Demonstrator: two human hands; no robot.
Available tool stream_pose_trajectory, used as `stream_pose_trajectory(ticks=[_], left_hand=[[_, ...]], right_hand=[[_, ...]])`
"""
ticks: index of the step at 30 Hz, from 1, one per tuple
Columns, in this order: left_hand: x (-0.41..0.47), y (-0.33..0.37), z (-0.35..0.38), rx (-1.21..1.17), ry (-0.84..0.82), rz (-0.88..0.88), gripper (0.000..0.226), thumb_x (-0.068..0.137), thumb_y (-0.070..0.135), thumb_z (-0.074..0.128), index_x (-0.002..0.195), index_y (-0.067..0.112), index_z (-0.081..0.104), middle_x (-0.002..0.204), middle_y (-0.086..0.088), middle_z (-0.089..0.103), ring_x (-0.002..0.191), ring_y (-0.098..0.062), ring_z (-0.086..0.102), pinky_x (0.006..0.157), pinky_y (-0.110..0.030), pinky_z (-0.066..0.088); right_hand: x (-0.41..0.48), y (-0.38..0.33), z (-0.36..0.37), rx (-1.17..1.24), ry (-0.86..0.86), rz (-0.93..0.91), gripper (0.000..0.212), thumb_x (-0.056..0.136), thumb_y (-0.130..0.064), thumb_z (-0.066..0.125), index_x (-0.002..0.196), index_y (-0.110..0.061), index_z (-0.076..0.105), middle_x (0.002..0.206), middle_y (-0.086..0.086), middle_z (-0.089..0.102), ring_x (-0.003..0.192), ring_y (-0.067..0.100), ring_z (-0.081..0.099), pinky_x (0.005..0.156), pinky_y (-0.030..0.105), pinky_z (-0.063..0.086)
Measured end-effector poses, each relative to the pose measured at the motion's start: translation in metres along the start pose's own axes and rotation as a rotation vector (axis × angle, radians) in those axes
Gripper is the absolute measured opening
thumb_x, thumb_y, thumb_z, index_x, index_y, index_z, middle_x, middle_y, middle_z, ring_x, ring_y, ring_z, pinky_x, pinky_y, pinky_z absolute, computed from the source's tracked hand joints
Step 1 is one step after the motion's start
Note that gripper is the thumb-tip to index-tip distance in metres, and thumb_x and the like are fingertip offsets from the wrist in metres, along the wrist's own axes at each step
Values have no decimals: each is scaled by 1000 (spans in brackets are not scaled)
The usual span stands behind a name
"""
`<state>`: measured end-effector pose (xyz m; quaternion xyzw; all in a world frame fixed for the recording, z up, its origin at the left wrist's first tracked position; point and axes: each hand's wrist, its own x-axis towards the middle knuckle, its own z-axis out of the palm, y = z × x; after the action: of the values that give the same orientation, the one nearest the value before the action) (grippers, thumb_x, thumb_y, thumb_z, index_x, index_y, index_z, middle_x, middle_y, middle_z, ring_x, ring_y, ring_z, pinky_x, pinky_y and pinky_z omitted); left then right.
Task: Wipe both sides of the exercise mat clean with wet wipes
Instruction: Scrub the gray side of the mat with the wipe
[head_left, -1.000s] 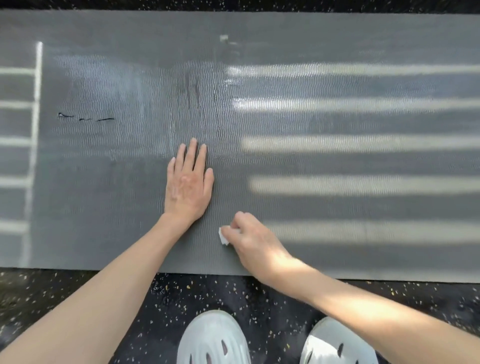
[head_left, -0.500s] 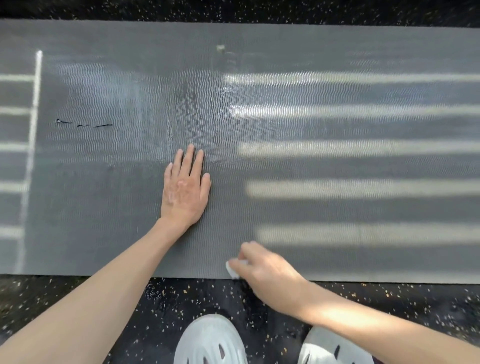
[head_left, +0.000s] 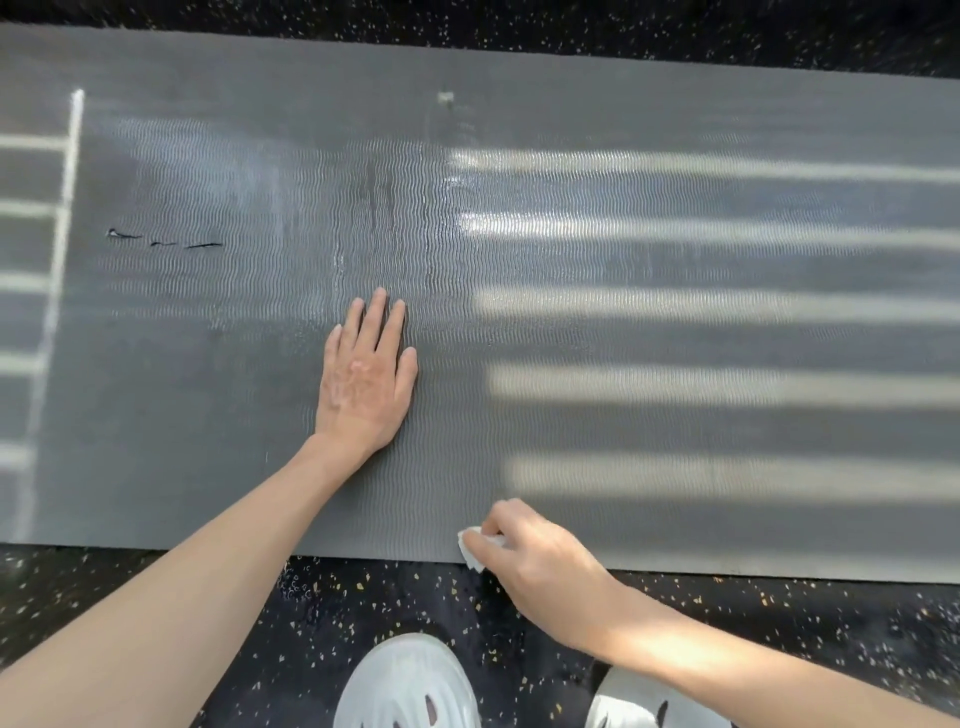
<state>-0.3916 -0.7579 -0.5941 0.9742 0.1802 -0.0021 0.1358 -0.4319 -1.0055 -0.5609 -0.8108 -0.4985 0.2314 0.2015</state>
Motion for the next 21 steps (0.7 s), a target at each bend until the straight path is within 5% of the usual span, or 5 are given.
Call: stream_pose_trajectory(ticks=[3,5,9,16,21], left_hand=[[0,0,1,16,4,-7,55,103,27,38,155,12,26,164,-7,17,151,-28,13,121,-43,10],[0,0,2,14,1,-6,55,103,27,38,155,12,26,164,-8,17,151,-28,13,121,-44,9],[1,-1,1,6,-2,1,55,103,26,39,154,12,26,164,-8,17,151,-28,12,121,-44,9],[-1,0,4,10,12,2,55,103,26,40,154,11,27,163,-9,18,151,-29,14,121,-45,11],[1,0,3,18,22,3,55,102,26,40,154,12,27,163,-8,18,151,-28,14,121,-44,10]], right_hand=[[23,20,-14,-52,134,-31,14,95,-25,44,82,-17,46,80,-3,41,64,13,38,54,30,34],[32,25,-28,-43,118,118,22,97,-35,44,78,-24,42,83,-6,43,70,14,45,64,36,37],[14,11,-15,-18,60,-91,16,100,-32,38,91,-25,48,80,-6,35,64,10,37,60,29,36],[50,35,-29,-88,149,143,11,96,-20,50,94,-14,58,88,0,45,77,19,48,59,29,30],[48,37,-29,-147,108,-87,21,99,-28,42,100,-15,58,95,3,50,77,20,47,64,32,33]])
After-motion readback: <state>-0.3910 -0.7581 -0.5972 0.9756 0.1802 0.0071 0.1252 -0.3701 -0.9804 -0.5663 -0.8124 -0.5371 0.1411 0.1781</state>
